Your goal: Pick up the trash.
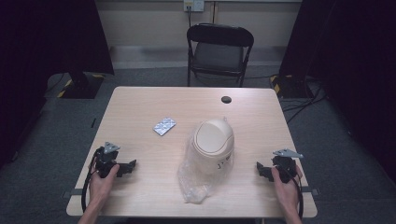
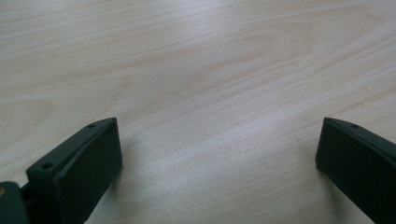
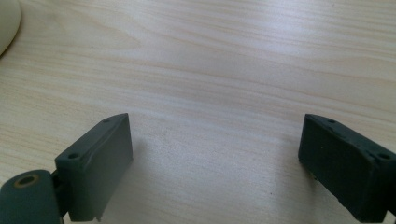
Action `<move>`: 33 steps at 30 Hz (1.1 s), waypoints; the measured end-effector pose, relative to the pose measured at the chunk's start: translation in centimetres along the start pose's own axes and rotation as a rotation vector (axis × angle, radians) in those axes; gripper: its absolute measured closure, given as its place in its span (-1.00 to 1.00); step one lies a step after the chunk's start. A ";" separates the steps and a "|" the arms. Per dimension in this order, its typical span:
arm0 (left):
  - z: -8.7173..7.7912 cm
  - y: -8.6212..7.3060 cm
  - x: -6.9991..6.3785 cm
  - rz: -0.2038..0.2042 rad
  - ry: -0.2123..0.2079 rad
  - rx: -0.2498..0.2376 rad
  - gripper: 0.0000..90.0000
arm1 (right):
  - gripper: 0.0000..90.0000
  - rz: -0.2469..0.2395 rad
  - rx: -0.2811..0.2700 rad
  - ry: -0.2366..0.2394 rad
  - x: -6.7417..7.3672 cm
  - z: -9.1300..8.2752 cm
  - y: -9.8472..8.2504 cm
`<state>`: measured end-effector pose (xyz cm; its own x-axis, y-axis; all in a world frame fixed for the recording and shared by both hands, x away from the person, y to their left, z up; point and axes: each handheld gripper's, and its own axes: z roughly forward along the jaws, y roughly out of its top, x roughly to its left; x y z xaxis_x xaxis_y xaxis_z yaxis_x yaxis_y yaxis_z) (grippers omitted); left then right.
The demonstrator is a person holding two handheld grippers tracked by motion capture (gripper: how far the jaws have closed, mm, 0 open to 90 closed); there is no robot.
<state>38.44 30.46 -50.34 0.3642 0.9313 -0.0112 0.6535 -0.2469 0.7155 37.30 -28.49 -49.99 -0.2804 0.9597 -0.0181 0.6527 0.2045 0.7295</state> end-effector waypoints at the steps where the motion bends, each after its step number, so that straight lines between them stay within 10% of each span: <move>1: 0.0 0.0 0.0 0.003 0.000 0.002 -1.00 | -0.79 0.000 0.000 0.000 0.0 0.0 0.0; 9: -0.2 0.0 -0.1 0.015 -0.014 0.006 -0.96 | -0.79 0.000 0.000 0.003 0.0 -0.1 0.0; 13: -0.8 0.1 -0.7 0.052 -0.038 -0.004 -0.55 | -0.79 -0.001 0.002 0.006 0.0 -0.2 -0.1; 22: -1.6 1.5 -2.3 0.001 -0.168 -0.091 -0.61 | -0.80 -0.010 0.001 0.017 0.0 -0.3 -0.2; 33: -2.0 4.5 -6.4 0.115 -0.295 -0.161 -0.58 | -0.80 -0.011 0.001 0.017 0.0 -0.3 -0.2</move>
<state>37.75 23.86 -45.64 0.6206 0.7765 -0.1086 0.4928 -0.2786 0.8243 36.95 -28.61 -49.98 -0.2997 0.9539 -0.0143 0.6500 0.2151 0.7288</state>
